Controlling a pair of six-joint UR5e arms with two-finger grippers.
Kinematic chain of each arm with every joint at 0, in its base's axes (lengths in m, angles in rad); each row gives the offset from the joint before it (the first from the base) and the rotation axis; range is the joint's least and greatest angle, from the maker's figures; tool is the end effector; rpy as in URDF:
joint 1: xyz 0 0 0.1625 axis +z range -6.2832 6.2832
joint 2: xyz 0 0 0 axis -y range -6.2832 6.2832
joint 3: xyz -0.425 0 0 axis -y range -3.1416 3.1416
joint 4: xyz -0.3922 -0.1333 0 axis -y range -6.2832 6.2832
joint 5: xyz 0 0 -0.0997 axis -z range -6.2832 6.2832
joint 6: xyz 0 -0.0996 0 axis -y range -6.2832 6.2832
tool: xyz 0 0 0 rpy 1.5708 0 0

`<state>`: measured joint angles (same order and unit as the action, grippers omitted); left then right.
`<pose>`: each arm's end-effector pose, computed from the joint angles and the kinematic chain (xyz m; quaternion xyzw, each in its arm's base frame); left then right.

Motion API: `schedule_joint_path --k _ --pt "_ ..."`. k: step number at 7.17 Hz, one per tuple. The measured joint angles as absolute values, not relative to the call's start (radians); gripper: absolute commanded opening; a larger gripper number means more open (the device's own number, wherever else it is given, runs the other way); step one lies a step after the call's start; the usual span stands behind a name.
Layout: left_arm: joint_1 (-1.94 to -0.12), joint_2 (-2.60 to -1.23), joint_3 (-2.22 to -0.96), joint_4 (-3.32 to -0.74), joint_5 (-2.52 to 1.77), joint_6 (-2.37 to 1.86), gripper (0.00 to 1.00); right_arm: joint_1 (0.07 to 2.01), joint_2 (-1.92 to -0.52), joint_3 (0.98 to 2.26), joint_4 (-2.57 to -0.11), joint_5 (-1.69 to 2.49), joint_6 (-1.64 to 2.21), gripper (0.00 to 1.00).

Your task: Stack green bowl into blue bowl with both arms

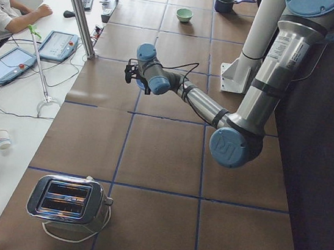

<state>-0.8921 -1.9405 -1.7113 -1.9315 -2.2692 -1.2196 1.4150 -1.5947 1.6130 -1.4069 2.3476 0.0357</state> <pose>0.3343 -0.5248 0.3401 -0.0213 0.5029 -0.0885 0.8595 -0.0138 -0.4968 0.6320 0.0478 -0.3835 -0.0897 0.9179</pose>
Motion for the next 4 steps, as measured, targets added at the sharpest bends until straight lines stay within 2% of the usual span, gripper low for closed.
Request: schedule_joint_path --k 2,4 --pt "-0.652 -2.115 -1.685 -1.817 -2.052 -1.366 0.0 1.414 -1.595 1.615 -1.4 2.366 0.036 1.0" --pt "-0.522 -2.217 -1.616 -1.795 -1.932 -1.443 0.0 1.413 -1.594 1.617 -1.398 2.368 0.035 1.0"
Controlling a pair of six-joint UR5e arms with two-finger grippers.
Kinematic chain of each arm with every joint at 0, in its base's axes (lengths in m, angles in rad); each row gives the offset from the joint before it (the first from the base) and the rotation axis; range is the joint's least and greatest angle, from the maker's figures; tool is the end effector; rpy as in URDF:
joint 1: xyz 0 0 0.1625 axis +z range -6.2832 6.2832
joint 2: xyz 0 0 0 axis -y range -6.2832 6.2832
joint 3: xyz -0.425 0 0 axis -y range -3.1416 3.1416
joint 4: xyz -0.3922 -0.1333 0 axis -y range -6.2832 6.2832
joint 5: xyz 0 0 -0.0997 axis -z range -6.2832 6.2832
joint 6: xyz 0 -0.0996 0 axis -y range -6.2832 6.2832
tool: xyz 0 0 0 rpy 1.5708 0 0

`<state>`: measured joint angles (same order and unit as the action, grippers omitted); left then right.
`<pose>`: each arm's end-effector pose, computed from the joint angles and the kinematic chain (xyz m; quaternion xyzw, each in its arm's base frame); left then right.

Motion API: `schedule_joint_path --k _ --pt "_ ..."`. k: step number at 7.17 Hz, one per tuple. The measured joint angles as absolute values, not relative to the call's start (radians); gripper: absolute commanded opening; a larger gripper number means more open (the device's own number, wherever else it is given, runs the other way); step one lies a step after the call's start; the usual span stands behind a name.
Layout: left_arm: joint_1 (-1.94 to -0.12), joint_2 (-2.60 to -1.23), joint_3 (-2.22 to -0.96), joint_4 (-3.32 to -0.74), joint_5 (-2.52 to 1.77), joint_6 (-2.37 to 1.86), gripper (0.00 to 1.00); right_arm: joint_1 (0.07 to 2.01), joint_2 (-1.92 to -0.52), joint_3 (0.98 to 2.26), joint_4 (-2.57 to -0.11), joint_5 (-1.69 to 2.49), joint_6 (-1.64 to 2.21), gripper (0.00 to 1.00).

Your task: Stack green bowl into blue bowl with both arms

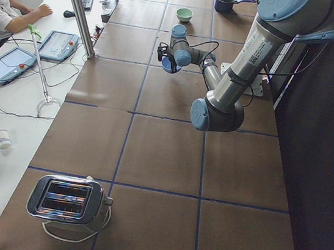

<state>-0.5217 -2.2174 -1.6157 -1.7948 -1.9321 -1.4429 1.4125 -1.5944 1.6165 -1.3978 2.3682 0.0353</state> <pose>0.5517 -0.4303 0.2293 -0.0140 0.4634 -0.0948 0.8809 -0.0165 -0.4970 0.6276 0.0520 -0.3932 -0.0941 0.9131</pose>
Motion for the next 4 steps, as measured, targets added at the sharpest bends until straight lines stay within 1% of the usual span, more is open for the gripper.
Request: schedule_joint_path --k 1,2,3,4 --pt "-0.496 -2.236 -1.59 -1.795 -1.915 -1.45 0.02 1.412 -1.594 1.617 -1.398 2.368 0.036 1.0" --pt "-0.487 -2.246 -1.573 -1.797 -1.908 -1.45 0.14 1.412 -1.594 1.618 -1.398 2.368 0.036 1.0" --pt "-0.483 -2.252 -1.566 -1.798 -1.906 -1.448 0.8 1.411 -1.594 1.618 -1.397 2.368 0.036 1.0" --pt "-0.481 -2.258 -1.564 -1.801 -1.906 -1.446 1.0 1.411 -1.594 1.617 -1.397 2.368 0.035 1.0"
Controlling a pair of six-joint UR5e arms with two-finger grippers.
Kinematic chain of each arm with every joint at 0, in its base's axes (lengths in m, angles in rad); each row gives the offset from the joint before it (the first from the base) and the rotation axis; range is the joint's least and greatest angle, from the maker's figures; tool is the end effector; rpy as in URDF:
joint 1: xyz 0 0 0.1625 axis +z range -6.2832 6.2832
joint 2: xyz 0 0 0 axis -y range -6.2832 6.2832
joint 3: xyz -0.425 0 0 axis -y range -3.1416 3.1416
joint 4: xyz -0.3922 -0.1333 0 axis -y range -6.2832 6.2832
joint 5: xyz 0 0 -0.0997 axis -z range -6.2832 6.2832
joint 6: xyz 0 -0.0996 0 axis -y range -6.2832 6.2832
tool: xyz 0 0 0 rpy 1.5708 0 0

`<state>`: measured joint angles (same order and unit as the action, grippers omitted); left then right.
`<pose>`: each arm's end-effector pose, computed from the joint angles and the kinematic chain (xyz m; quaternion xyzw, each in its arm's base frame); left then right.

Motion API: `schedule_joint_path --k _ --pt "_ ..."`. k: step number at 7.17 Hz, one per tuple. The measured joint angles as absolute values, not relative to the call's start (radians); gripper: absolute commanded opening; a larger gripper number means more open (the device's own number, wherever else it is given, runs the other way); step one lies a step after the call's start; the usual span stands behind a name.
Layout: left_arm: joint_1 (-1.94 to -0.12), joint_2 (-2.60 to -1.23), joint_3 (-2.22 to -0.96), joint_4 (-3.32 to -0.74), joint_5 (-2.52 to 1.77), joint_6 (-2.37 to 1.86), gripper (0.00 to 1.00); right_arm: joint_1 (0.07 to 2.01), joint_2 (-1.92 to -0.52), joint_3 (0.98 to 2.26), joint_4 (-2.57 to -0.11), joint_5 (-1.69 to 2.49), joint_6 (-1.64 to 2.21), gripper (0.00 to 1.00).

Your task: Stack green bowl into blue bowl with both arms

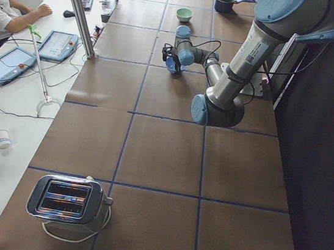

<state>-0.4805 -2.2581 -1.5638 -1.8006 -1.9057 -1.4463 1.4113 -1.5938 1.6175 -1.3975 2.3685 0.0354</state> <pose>0.5831 -0.4173 0.2233 -0.0138 0.4583 -0.0847 0.8846 -0.0172 -0.4973 0.6268 0.0526 -0.3935 -0.0950 0.9129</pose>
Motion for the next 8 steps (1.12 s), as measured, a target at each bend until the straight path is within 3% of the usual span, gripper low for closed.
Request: schedule_joint_path --k 4,8 --pt "-0.602 -2.255 -1.583 -1.789 -2.056 -1.346 1.0 1.409 -1.592 1.618 -1.397 2.366 0.034 1.0" --pt "-1.002 -1.999 -1.593 -1.736 -2.324 -0.689 1.0 1.4 -1.57 1.643 -1.399 2.371 0.105 1.0"
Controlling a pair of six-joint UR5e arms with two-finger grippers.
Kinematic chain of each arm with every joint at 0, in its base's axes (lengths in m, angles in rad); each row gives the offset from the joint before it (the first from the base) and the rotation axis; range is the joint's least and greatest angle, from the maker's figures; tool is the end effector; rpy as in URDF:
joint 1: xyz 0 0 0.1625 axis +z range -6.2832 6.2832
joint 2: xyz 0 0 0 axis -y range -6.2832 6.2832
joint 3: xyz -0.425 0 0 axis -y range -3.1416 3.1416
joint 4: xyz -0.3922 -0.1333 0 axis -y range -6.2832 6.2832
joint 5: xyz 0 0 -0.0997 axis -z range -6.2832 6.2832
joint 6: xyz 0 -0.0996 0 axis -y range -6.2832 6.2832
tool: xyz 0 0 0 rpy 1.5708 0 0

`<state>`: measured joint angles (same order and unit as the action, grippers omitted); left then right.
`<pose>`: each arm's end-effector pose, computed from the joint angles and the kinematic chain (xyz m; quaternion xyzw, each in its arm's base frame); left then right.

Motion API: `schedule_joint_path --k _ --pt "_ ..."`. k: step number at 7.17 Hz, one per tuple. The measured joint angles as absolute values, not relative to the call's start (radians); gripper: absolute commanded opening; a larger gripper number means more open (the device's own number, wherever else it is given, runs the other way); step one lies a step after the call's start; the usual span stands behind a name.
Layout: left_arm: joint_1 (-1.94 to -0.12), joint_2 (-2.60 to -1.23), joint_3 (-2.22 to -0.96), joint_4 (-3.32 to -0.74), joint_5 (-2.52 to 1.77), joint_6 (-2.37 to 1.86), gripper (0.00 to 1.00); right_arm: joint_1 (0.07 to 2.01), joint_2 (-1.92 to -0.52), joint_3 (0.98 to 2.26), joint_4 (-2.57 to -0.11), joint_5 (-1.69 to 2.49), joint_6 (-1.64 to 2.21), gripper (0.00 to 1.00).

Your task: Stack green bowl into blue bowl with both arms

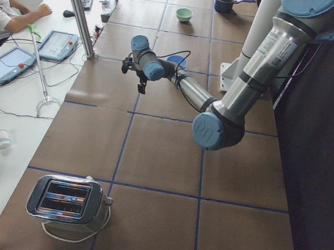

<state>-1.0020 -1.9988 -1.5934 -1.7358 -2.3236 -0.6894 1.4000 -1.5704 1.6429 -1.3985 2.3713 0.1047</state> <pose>0.2967 -0.5852 0.3801 0.0217 0.4490 0.0577 0.8914 -0.0249 -0.5080 0.6022 0.0583 -0.3985 -0.0777 0.9120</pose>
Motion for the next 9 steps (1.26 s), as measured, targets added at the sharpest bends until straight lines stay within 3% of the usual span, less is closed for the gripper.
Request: schedule_joint_path --k 4,9 --pt "-1.442 -1.672 -1.595 -1.566 -2.382 0.055 1.0 1.387 -1.586 1.688 -1.398 2.371 0.172 1.0" --pt "-1.561 -1.437 -1.736 -1.562 -2.376 0.06 1.0 1.373 -1.631 1.695 -1.389 2.371 0.24 1.0"
